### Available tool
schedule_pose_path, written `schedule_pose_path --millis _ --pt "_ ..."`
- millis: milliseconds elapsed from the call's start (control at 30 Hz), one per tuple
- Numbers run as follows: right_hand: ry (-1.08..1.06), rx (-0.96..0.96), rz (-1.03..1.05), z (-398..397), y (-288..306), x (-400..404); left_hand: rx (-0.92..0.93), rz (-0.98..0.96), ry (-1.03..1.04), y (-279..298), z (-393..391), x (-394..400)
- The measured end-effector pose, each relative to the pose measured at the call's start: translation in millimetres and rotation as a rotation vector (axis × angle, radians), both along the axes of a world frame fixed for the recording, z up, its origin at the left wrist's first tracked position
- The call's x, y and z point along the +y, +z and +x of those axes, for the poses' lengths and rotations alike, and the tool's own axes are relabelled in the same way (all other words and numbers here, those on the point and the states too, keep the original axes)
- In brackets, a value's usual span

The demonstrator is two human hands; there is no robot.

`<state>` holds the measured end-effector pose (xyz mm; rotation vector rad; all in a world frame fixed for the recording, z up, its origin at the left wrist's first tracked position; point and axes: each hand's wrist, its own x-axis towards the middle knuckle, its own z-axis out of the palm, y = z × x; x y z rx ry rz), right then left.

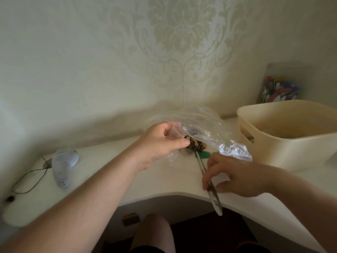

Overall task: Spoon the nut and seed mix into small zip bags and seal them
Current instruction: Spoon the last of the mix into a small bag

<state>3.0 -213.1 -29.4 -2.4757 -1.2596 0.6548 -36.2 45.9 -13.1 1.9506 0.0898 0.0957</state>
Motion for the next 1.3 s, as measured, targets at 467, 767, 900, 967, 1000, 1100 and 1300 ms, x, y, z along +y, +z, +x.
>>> schedule_pose_path --millis 467,767,900,967,1000,1100,1300 --pt "0.059 -0.155 0.039 -23 -7 -17 0.015 0.056 -0.040 -7 -10 -13" --pt "-0.112 -0.405 0.587 -45 -42 -20 0.066 0.010 -0.021 -27 -26 -26" --pt "-0.384 -0.172 0.954 -30 -19 -2 0.130 -0.077 -0.017 -20 -29 -29" --pt "-0.467 -0.134 1.058 -19 -4 10 0.172 -0.071 -0.043 -17 -32 -31" --pt "-0.497 -0.145 1.078 -15 3 15 0.183 -0.063 -0.056 -15 -34 -32" --pt "-0.565 -0.245 0.991 -2 19 30 0.203 -0.044 -0.086 -9 -36 -37" --pt "-0.686 -0.091 0.918 1 21 53 0.203 -0.019 -0.074 -9 -38 -43"
